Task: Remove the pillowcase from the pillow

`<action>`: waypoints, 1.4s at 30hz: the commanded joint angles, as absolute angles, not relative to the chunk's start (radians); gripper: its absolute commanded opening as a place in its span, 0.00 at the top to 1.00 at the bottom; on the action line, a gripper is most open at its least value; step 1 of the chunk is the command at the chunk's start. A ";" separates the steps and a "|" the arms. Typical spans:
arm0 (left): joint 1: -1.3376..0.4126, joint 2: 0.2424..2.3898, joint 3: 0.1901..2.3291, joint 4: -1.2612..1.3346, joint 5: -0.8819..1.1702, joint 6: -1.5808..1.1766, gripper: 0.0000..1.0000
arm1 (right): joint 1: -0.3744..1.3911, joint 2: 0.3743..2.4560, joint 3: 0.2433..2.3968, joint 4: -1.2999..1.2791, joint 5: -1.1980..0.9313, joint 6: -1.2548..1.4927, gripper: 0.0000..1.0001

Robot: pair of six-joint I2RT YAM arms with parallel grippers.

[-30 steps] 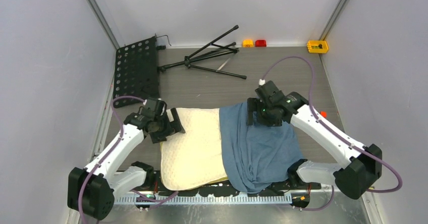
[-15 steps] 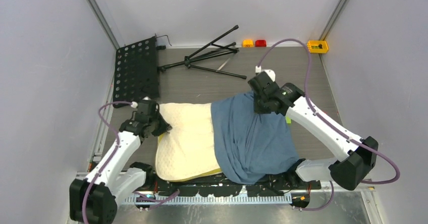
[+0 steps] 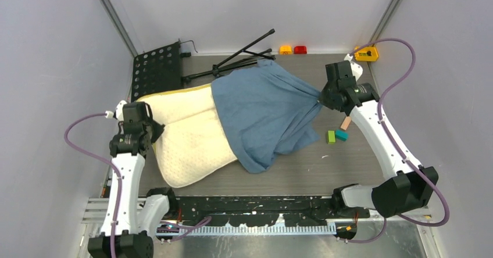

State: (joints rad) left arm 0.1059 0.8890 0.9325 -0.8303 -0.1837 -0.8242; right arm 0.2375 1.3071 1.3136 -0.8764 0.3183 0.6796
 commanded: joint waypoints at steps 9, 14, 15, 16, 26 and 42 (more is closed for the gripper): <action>0.133 0.840 0.999 -0.822 -0.127 -0.654 0.17 | 0.343 1.235 1.340 -0.852 0.102 0.466 0.23; 0.045 0.848 1.012 -0.850 -0.062 -0.659 0.14 | 0.615 1.321 1.421 -0.878 0.172 0.444 0.20; 0.016 0.848 1.010 -0.854 -0.061 -0.665 0.14 | 0.661 1.346 1.435 -0.874 0.174 0.438 0.18; -0.032 0.849 1.006 -0.858 -0.067 -0.672 0.14 | 0.714 1.374 1.451 -0.871 0.180 0.433 0.16; -0.138 0.839 0.832 -0.812 -0.022 -0.784 0.21 | 0.950 1.686 1.669 -0.820 0.208 0.419 0.14; -0.138 1.031 0.688 -0.772 -0.165 -0.885 0.17 | 0.982 1.996 1.771 -0.677 0.326 0.462 0.28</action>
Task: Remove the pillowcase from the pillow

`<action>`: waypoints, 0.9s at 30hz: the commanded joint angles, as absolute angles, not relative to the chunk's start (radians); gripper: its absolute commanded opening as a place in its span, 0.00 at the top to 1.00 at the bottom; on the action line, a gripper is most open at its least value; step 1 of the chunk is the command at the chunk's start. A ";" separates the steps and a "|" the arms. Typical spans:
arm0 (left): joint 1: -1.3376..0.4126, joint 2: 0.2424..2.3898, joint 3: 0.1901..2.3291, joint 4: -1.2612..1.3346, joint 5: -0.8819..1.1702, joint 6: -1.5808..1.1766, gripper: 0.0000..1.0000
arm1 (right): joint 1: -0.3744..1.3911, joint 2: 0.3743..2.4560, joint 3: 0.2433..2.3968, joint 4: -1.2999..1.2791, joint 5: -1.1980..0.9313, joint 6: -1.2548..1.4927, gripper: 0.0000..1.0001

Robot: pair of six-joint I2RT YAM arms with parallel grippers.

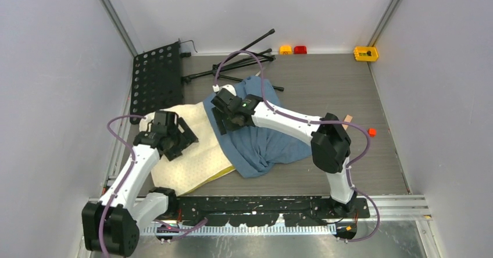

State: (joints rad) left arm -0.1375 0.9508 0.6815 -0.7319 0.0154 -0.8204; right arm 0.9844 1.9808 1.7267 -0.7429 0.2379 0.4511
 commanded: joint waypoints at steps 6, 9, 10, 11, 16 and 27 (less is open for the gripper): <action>-0.134 1.231 0.698 -0.784 -0.200 -0.925 0.32 | 0.978 1.965 1.734 -0.641 0.482 0.462 0.82; -0.131 1.276 0.681 -0.745 -0.177 -0.949 0.34 | 0.954 1.904 1.698 -0.640 0.576 0.463 0.99; -0.131 1.283 0.678 -0.739 -0.181 -0.954 0.34 | 0.939 1.877 1.672 -0.635 0.595 0.464 1.00; -0.130 1.285 0.678 -0.739 -0.190 -0.958 0.35 | 0.921 1.845 1.641 -0.625 0.599 0.467 1.00; -0.127 1.252 0.688 -0.761 -0.257 -0.953 0.35 | 0.728 1.643 1.452 -0.573 0.533 0.496 1.00; -0.127 1.183 0.681 -0.775 -0.299 -0.938 0.35 | 0.307 1.402 1.260 -0.556 0.286 0.562 1.00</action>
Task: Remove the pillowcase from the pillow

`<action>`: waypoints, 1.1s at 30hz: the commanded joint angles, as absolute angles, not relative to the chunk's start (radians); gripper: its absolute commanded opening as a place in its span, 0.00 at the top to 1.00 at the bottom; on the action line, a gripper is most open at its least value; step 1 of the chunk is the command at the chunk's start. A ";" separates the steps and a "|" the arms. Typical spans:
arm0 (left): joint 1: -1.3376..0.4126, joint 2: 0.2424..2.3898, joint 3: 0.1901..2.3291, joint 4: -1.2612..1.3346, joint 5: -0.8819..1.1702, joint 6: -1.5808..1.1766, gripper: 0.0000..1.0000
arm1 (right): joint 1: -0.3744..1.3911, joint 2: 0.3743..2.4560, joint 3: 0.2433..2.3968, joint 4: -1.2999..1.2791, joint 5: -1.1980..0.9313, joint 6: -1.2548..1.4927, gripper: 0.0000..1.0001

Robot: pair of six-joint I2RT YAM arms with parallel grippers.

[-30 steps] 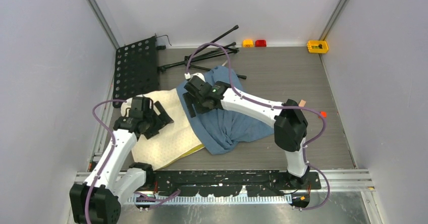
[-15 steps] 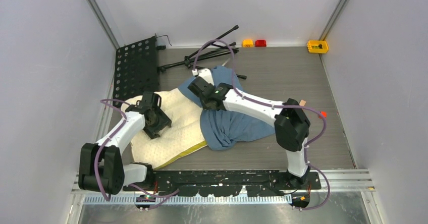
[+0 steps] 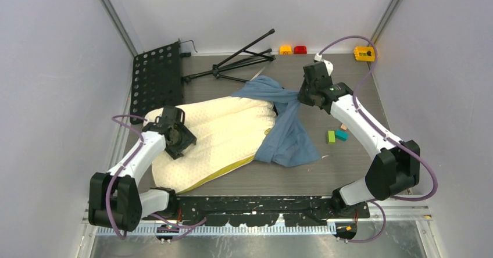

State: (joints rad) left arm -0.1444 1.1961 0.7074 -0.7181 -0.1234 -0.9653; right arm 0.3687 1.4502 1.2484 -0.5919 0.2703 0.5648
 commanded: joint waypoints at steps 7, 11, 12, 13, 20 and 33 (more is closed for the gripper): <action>-0.136 1.075 0.758 -0.739 -0.125 -0.717 0.38 | 0.306 1.423 1.311 -0.611 -0.002 0.487 0.28; -0.196 1.001 0.847 -0.759 0.024 -0.580 0.24 | 0.348 1.439 1.313 -0.653 -0.145 0.451 0.15; -0.220 0.987 0.874 -0.783 0.026 -0.570 0.19 | 0.382 1.436 1.308 -0.662 -0.141 0.435 0.14; -0.248 0.978 0.901 -0.804 0.014 -0.570 0.13 | 0.421 1.432 1.305 -0.671 -0.126 0.421 0.13; -0.525 1.010 1.018 -0.825 -0.072 -0.486 0.03 | 0.607 1.374 1.242 -0.685 -0.069 0.446 0.12; -1.049 1.134 0.959 -0.609 -0.350 0.005 0.03 | 0.628 1.344 1.078 -0.660 0.052 0.531 0.46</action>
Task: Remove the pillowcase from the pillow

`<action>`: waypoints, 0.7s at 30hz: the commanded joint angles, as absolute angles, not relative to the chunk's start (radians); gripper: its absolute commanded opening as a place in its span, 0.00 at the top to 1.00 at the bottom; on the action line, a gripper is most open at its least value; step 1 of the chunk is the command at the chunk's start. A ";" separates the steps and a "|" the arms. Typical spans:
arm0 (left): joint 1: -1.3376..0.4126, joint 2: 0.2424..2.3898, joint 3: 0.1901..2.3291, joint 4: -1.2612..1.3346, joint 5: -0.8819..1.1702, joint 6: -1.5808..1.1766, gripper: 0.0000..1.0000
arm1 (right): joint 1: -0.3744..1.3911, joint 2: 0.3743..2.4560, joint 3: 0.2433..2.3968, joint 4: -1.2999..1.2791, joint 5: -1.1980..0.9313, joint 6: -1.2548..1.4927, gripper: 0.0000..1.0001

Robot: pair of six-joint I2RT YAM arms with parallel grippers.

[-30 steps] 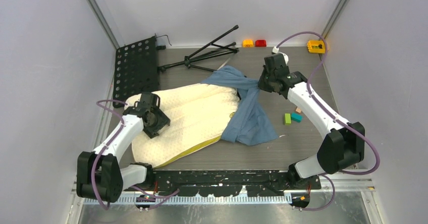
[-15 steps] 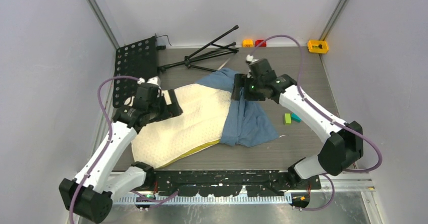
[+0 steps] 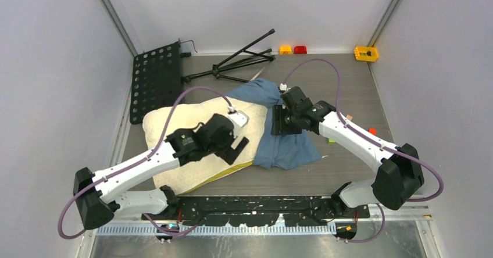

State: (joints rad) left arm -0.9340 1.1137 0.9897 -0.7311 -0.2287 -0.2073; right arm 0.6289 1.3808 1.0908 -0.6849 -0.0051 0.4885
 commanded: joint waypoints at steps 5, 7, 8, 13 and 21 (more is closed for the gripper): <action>-1.118 1.193 0.941 -0.561 -0.361 0.066 0.00 | 0.628 1.323 1.053 -0.613 0.033 0.559 0.57; -1.117 1.225 0.939 -0.552 -0.407 0.052 0.00 | 0.628 1.318 1.049 -0.605 0.028 0.562 0.66; -1.117 1.243 0.937 -0.548 -0.432 0.042 0.00 | 0.628 1.318 1.049 -0.605 0.028 0.561 0.72; -1.116 1.353 0.942 -0.544 -0.483 0.006 0.00 | 0.629 1.320 1.052 -0.612 0.035 0.560 0.91; -1.106 1.496 0.964 -0.553 -0.532 -0.147 0.05 | 0.619 1.252 1.046 -0.643 0.216 0.582 1.00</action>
State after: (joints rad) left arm -1.1175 1.4803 0.9451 -0.5762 -0.4816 -0.0711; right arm 0.6292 1.3304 1.0412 -0.6483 0.0566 0.5606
